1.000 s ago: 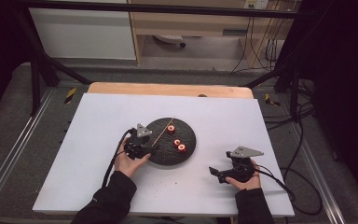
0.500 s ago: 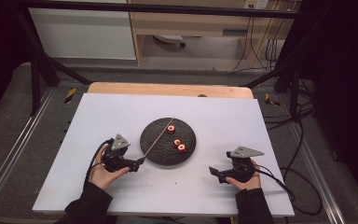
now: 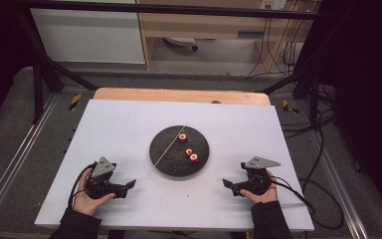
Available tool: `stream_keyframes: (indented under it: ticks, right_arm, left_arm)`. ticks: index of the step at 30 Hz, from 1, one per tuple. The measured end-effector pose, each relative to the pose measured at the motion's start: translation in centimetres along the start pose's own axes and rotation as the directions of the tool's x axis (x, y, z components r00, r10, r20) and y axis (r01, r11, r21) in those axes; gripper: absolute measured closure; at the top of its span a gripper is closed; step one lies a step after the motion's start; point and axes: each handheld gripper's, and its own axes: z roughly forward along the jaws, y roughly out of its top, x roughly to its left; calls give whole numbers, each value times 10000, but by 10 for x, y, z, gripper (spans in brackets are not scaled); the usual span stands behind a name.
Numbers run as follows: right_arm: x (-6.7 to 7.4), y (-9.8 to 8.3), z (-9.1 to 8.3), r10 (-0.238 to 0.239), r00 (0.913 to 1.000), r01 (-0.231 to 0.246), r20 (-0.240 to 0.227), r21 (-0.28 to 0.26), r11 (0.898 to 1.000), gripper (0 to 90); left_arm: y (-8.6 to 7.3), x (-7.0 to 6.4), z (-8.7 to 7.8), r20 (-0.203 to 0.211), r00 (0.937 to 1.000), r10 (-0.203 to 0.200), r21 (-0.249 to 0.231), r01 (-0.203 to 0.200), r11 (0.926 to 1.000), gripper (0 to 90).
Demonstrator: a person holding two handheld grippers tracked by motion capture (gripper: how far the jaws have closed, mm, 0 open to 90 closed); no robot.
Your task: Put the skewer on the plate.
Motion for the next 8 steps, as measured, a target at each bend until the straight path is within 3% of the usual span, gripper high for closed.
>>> stream_keyframes:
  ticks: [8]
  right_arm:
    - [0, 0, 0, 12, 10000, -12, -47, 39, 10000, 9]
  left_arm:
    - [-6, 2, -3, -12, 10000, -44, 30, 44, 10000, 33]
